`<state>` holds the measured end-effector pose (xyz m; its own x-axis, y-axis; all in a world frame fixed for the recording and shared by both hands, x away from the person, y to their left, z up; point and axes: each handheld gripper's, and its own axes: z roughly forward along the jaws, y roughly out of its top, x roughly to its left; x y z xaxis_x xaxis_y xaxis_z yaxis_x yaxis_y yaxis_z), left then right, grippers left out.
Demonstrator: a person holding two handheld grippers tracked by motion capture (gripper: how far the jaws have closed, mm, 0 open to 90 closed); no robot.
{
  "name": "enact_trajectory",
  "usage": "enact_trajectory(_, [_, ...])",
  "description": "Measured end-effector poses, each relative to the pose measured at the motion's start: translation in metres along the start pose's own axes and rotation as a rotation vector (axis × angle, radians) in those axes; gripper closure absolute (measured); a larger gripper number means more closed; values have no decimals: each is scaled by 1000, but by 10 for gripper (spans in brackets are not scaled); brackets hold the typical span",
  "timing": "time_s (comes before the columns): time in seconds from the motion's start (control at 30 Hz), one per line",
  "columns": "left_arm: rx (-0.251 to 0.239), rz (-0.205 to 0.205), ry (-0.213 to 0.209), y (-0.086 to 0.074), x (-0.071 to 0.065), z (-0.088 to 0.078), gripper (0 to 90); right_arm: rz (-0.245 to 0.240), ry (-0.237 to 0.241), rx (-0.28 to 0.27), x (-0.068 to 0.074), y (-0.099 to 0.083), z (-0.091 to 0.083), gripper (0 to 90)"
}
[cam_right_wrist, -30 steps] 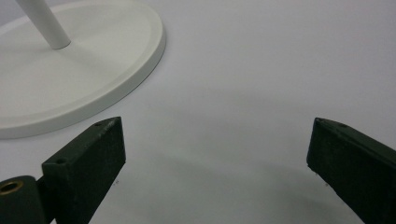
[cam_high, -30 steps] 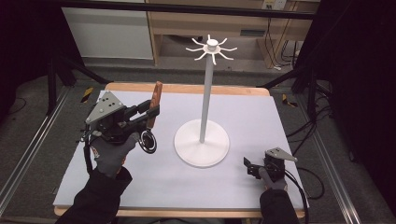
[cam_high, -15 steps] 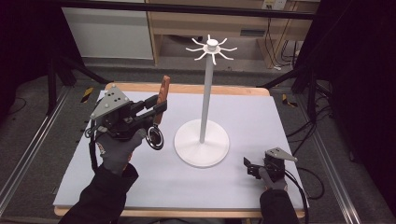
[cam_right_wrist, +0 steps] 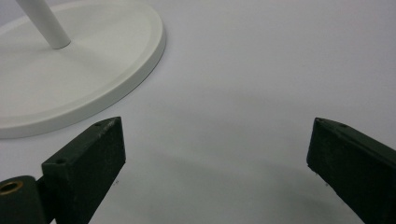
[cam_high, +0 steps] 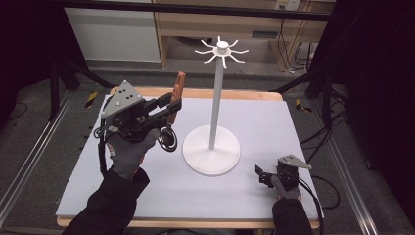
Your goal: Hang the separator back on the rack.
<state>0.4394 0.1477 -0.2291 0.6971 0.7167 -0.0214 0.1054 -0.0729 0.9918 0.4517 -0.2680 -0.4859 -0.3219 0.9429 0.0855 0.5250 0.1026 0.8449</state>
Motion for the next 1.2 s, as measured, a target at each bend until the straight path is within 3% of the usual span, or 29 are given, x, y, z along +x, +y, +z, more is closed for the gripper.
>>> enact_trajectory(0.5, [-13,23,-7,19,-9,7,674,1,0,0,0,0,0,48])
enact_trajectory(1.2, [-3,40,0,31,-15,21,674,4,-1,1,0,0,0,47])
